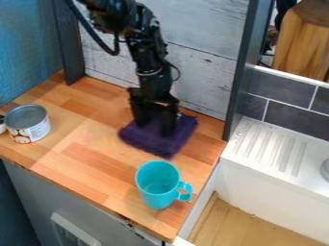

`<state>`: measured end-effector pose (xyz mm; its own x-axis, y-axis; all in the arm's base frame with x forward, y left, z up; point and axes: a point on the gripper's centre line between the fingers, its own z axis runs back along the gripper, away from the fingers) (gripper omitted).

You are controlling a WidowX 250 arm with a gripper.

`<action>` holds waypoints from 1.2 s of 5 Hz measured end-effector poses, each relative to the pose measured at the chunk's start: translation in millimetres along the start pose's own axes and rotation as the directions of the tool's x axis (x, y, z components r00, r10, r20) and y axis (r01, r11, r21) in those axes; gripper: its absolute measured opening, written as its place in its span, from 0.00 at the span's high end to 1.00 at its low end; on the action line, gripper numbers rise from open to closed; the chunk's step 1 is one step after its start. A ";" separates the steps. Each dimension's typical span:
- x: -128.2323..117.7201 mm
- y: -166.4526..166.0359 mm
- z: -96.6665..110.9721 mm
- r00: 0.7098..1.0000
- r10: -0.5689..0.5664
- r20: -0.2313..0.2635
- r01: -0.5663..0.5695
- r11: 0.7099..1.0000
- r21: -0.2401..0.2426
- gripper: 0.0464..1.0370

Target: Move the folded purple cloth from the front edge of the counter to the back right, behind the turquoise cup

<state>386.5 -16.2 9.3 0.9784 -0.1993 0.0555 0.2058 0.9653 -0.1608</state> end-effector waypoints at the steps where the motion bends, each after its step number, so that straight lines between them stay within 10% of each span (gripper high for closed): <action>1: 9.4 -8.3 -1.5 1.000 -0.024 0.012 0.025 0.999 -0.042 0.04; 6: -25.9 22.5 27.5 1.000 -0.018 0.022 0.018 1.000 -0.002 0.04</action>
<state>365.2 15.3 31.3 0.9739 -0.2127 0.0795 0.2232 0.9612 -0.1619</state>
